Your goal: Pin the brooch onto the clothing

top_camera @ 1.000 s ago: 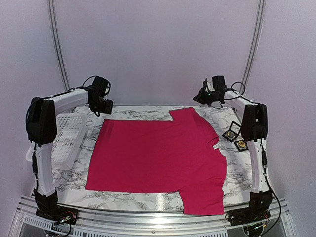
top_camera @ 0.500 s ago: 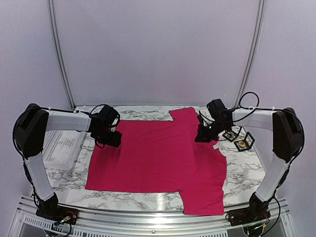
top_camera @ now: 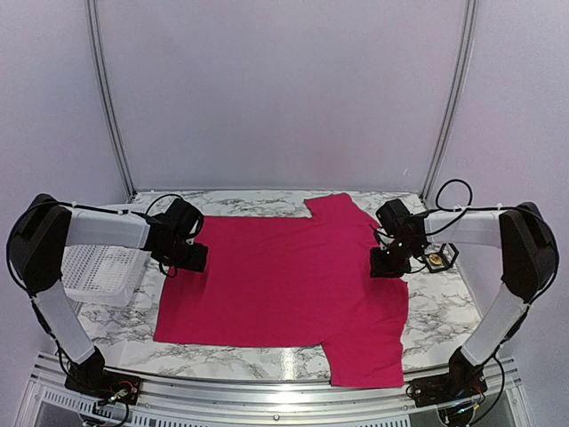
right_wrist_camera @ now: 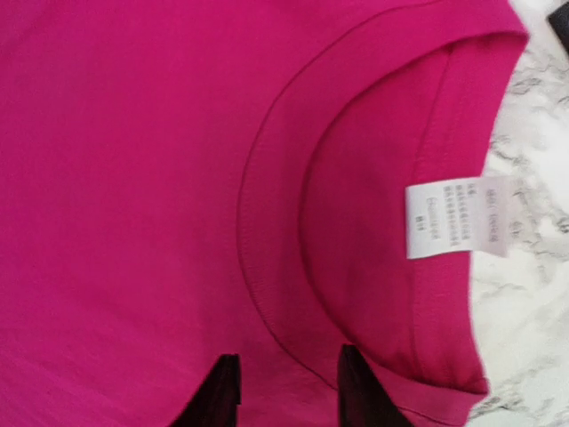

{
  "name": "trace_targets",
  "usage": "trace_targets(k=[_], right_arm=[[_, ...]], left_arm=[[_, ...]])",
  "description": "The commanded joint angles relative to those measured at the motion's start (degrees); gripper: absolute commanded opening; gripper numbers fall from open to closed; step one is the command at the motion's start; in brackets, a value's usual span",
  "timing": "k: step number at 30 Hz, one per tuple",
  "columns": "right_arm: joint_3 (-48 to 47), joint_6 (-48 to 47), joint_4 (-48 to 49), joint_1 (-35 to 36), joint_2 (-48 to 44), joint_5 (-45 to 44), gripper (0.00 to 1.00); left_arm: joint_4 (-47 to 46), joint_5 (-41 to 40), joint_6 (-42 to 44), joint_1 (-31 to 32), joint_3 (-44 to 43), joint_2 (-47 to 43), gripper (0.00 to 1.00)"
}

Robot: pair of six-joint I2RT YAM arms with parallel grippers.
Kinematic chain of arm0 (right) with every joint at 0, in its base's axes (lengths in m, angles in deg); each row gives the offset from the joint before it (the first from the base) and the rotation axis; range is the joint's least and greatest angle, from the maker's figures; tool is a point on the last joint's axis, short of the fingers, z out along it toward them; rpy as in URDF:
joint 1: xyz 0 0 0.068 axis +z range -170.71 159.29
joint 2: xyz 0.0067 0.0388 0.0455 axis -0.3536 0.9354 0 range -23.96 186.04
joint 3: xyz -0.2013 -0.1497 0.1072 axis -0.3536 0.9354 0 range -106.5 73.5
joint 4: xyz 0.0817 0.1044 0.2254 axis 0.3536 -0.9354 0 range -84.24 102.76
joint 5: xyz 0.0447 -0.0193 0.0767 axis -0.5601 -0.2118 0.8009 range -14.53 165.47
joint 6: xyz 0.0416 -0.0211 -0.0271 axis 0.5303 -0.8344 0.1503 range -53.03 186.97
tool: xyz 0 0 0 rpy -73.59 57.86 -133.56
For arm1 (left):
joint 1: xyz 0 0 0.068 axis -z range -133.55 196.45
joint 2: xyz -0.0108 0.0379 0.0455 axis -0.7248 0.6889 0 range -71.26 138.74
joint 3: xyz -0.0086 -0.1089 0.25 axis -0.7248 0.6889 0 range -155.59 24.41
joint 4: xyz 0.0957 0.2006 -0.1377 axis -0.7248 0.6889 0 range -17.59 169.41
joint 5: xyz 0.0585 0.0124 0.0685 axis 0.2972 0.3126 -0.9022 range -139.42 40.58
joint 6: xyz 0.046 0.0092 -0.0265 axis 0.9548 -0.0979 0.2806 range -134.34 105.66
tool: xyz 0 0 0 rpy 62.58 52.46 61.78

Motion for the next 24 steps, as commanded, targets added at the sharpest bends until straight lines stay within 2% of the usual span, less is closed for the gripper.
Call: trace_targets(k=[1, 2, 4, 5, 10, 14, 17, 24], right_arm=[[-5.65, -1.0, -2.3, -1.99, -3.43, -14.72, 0.44], [-6.77, -1.45, -1.96, -3.08, -3.43, -18.33, 0.56], [-8.67, -2.96, -0.11, -4.93, -2.83, -21.92, 0.87], [-9.56, -3.57, 1.14, -6.15, -2.31, -22.59, 0.97], [-12.92, -4.25, 8.49, -12.1, 1.94, -22.98, 0.98], [-15.53, -3.86, 11.27, -14.72, 7.7, -20.86, 0.97], [-17.37, -3.16, 12.09, -16.65, 11.76, -18.74, 0.95], [-20.42, -3.68, 13.43, -18.82, 17.57, -16.98, 0.83]], left_arm=[[-3.15, -4.3, -0.72, 0.11, -1.07, -6.23, 0.85], [-4.05, -4.78, -0.45, 0.23, -1.27, -7.35, 0.97], [-5.85, -4.58, 0.79, 0.68, -1.99, -9.05, 0.99], [-6.77, -4.6, 1.7, 1.0, -2.45, -9.63, 0.99], [-11.91, -7.26, 7.42, 3.9, -4.85, -12.16, 0.99], [-19.74, -7.19, 11.7, 5.11, -3.89, -14.96, 0.99], [-23.61, -5.44, 13.38, 5.51, -3.03, -15.95, 0.99], [-23.74, -1.53, 14.88, 5.71, -4.37, -13.09, 0.99]])
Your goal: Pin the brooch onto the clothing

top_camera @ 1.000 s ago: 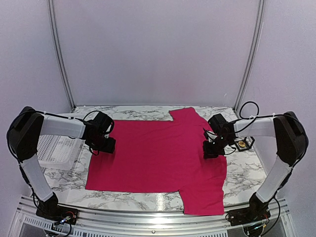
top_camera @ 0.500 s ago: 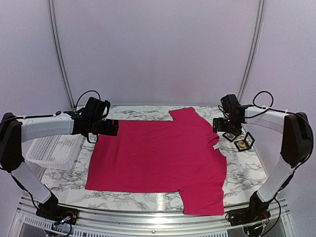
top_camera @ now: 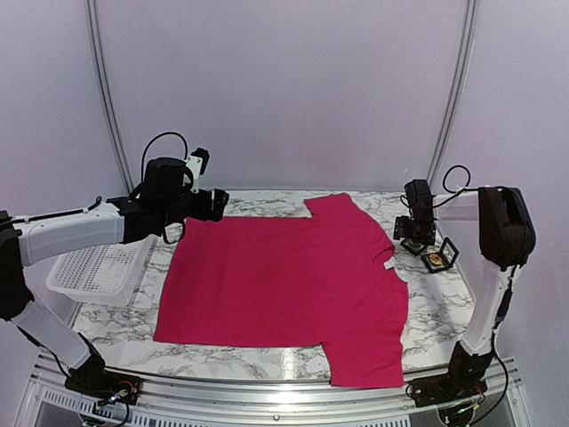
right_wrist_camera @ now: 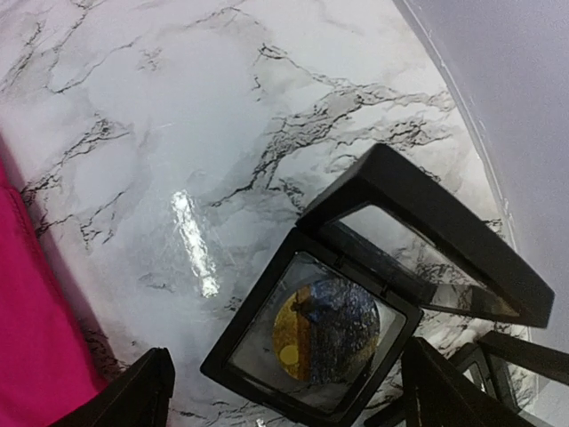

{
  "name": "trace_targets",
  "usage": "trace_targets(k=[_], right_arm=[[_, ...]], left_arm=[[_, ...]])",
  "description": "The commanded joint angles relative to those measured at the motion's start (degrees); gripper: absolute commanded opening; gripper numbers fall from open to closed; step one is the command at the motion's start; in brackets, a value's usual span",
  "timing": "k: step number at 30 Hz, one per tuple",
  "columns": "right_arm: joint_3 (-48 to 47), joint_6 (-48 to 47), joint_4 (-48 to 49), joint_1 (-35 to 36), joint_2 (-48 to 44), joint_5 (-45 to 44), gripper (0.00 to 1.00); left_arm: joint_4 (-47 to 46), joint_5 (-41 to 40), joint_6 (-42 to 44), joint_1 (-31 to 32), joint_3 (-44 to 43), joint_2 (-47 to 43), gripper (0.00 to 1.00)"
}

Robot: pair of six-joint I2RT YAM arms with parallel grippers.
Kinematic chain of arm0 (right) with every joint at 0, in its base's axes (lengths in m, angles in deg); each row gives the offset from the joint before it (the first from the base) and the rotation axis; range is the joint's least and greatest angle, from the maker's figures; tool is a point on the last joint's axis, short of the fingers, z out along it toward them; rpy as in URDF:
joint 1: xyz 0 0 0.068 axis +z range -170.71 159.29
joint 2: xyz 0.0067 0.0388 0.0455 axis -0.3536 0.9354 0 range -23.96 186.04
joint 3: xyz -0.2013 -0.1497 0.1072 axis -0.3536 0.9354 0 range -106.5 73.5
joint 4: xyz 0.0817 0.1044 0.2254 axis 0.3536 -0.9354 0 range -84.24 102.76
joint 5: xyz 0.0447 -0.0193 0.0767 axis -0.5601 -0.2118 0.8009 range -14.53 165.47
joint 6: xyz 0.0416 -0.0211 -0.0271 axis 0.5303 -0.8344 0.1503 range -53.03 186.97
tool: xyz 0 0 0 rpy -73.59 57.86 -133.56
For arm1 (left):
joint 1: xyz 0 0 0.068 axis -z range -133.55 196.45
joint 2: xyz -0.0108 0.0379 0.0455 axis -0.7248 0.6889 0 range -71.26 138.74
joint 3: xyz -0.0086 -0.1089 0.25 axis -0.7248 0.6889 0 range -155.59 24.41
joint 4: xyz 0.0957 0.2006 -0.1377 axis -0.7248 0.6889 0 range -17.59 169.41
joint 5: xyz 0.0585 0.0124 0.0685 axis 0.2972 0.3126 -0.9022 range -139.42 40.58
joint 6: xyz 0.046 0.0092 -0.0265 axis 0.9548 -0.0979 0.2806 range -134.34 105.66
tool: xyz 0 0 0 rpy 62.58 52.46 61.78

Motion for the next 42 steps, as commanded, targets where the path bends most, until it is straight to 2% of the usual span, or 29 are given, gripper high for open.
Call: trace_targets(k=[1, 17, 19, 23, 29, 33, 39, 42], right_arm=[[-4.32, -0.53, 2.27, -0.95, 2.16, 1.3, 0.82], [-5.52, -5.76, 2.38, -3.19, 6.1, 5.61, 0.75], [-5.59, -6.58, 1.91, -3.17, 6.23, 6.51, 0.71], [-4.92, -7.32, 1.33, -3.17, 5.52, 8.07, 0.58], [-3.3, -8.46, 0.16, -3.19, 3.14, 10.26, 0.48], [-2.78, -10.11, -1.05, -3.18, 1.34, 13.39, 0.45], [-3.18, -11.94, -2.89, -3.22, 0.88, 10.37, 0.39], [-4.01, -13.04, -5.04, -3.19, 1.43, 9.37, 0.41]], left_arm=[[-2.13, 2.7, 2.36, 0.24, -1.13, 2.09, 0.99], [0.28, 3.62, 2.83, 0.24, -4.64, 7.28, 0.99], [0.39, 3.62, 2.83, 0.24, -4.62, 7.43, 0.99], [0.85, 3.62, 2.83, 0.24, -4.82, 7.73, 0.99], [1.53, 3.28, 2.83, 0.24, -5.01, 8.01, 0.99], [1.64, 3.02, 4.51, 0.24, -4.93, 7.99, 0.99], [2.14, 3.25, 4.75, 0.24, -5.08, 7.96, 0.99], [2.46, 3.28, 5.09, 0.24, -5.18, 7.99, 0.99]])
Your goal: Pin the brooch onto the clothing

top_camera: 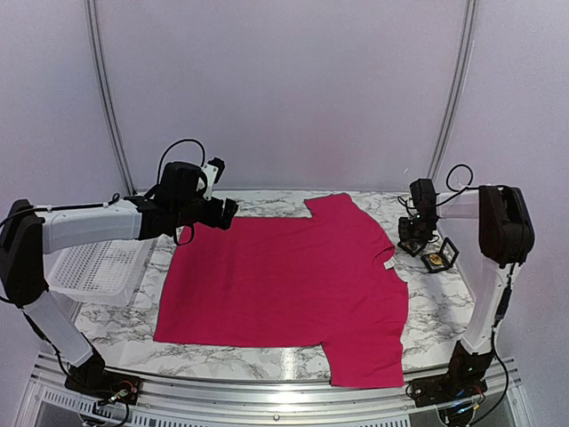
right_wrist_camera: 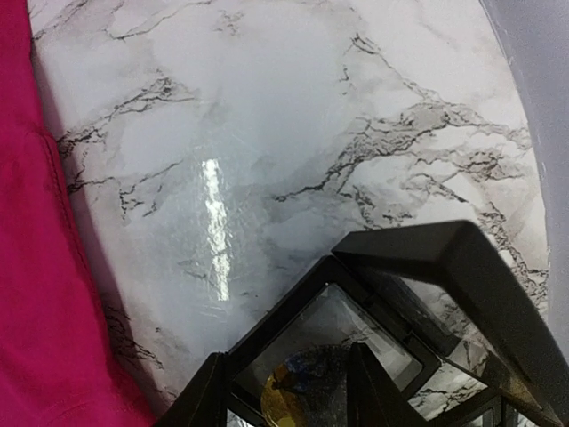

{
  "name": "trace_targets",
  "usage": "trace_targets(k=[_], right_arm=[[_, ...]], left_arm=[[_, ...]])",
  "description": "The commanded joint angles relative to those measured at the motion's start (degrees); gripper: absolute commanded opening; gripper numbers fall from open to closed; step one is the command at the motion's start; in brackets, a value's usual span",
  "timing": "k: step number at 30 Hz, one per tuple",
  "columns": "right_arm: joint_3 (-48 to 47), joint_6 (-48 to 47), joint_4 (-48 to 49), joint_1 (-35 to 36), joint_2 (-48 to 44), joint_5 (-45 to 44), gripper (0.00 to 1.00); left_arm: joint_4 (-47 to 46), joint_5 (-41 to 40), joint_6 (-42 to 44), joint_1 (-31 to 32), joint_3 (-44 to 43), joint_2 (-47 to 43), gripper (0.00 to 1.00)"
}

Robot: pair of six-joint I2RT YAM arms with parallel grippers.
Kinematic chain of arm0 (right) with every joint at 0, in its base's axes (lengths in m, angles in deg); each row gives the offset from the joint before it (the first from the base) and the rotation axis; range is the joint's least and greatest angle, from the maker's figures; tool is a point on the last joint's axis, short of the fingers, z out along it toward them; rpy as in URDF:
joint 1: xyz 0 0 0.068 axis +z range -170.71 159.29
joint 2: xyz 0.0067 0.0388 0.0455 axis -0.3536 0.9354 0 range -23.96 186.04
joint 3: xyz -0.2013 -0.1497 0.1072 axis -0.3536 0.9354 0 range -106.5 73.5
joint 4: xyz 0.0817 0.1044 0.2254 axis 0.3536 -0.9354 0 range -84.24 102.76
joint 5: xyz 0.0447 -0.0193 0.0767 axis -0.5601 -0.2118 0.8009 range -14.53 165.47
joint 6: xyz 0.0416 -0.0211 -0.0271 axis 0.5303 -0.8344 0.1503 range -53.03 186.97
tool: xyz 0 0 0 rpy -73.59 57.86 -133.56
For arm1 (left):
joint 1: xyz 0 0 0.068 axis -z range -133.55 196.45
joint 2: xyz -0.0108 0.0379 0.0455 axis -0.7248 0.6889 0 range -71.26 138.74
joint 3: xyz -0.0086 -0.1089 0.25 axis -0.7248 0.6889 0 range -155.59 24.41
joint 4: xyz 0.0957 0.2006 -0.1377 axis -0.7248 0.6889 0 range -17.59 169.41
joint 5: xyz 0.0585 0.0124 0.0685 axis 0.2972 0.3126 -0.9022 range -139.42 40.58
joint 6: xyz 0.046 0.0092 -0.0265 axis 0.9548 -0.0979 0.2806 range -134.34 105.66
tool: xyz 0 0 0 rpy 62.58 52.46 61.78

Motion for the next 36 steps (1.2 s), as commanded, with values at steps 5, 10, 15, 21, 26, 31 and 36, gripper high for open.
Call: trace_targets(k=[5, 10, 15, 21, 26, 31, 36], right_arm=[[-1.02, -3.35, -4.76, -0.25, -2.67, 0.31, 0.53], [-0.66, -4.21, -3.21, -0.99, -0.59, 1.74, 0.57], [-2.02, -5.42, -2.29, -0.97, 1.3, 2.55, 0.63], [-2.11, -5.96, -2.0, -2.67, 2.23, 2.14, 0.67], [0.26, -5.88, -1.8, -2.72, 1.62, 2.88, 0.66], [2.41, -5.95, -1.51, -2.76, 0.67, 3.94, 0.6], [2.77, -6.29, -2.28, -2.75, 0.05, 4.42, 0.46]], left_arm=[[1.52, 0.9, 1.32, 0.24, -2.02, 0.93, 0.99], [1.6, 0.91, 1.28, 0.24, -2.12, 1.04, 0.99], [1.8, 0.52, 1.32, 0.24, -1.96, 0.75, 0.99], [1.87, 0.5, 1.22, 0.24, -1.94, 1.06, 0.99], [1.91, 0.27, 1.44, 0.24, -2.11, 1.24, 0.99], [2.01, 0.49, 1.36, 0.24, -1.95, 1.33, 0.99], [2.15, 0.4, 1.35, 0.24, -1.94, 1.54, 0.99]])
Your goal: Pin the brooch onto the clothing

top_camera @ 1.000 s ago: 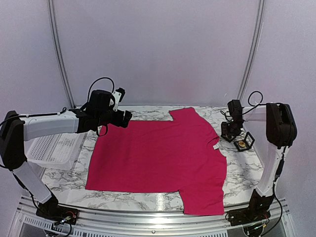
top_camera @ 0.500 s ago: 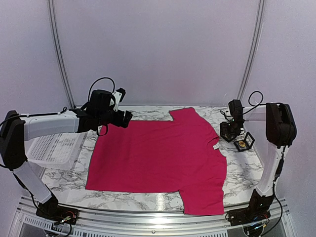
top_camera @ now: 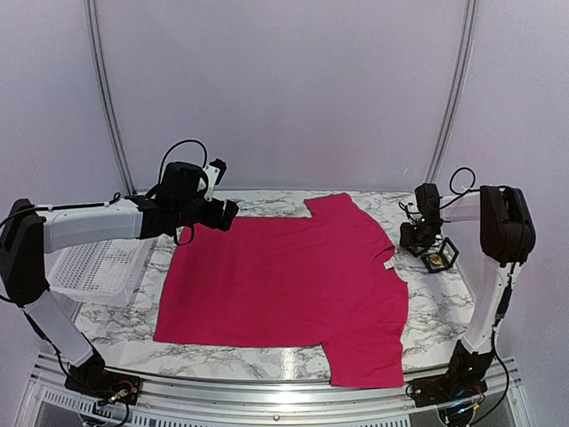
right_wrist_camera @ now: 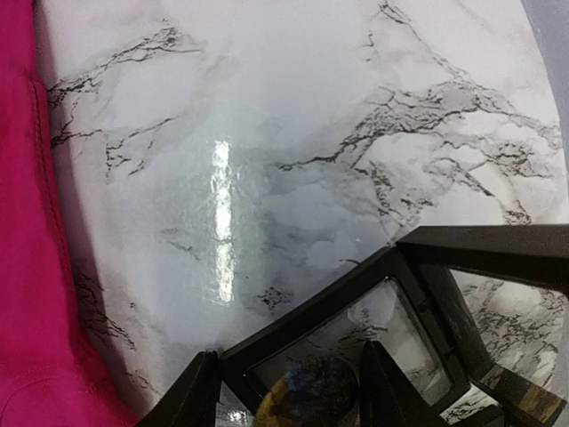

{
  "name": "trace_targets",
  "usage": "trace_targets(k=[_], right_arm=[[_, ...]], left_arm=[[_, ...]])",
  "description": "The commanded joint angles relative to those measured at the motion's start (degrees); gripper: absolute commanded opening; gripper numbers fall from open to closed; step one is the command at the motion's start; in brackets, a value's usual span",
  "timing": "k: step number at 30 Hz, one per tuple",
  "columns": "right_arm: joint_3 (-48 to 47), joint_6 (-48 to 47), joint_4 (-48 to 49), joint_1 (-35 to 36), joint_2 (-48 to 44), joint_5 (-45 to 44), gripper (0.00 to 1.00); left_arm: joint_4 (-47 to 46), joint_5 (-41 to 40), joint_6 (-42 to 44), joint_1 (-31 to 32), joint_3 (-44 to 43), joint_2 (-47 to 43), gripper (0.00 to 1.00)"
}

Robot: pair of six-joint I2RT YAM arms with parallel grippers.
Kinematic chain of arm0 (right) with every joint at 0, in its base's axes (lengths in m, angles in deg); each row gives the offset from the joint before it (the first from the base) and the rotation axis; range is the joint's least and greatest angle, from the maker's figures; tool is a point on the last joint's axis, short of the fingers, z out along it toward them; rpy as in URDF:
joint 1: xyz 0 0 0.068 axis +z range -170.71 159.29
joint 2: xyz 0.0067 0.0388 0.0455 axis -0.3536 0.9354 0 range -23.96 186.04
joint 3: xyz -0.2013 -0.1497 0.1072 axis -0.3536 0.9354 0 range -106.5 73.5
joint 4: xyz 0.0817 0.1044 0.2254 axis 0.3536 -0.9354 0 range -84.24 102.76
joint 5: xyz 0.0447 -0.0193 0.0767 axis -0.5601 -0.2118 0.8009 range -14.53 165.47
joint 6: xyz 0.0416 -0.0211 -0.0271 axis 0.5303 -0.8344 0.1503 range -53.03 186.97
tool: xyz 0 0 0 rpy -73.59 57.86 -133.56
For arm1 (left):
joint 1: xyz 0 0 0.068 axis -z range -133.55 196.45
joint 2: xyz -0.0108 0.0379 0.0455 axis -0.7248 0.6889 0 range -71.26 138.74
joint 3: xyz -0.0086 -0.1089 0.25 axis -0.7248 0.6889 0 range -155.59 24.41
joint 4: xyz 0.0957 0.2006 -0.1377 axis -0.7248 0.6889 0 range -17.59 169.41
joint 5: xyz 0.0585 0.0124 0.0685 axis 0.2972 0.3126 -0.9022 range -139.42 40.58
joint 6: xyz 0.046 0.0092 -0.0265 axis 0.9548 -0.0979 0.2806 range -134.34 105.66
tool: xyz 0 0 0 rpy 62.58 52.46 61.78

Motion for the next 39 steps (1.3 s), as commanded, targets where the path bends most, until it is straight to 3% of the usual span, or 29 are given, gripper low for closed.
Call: trace_targets(k=[1, 19, 39], right_arm=[[1.08, -0.36, -2.37, -0.41, -0.94, 0.09, 0.43], [0.27, -0.24, -4.21, -0.42, -4.7, 2.15, 0.17], [0.68, -0.22, -5.17, -0.4, -3.93, 3.21, 0.23]], left_arm=[[0.8, 0.12, 0.46, 0.24, -1.39, 1.12, 0.99], [1.02, 0.76, 0.59, 0.24, -1.65, 1.19, 0.99], [1.74, 1.71, 1.26, 0.24, -2.14, 1.76, 0.99]])
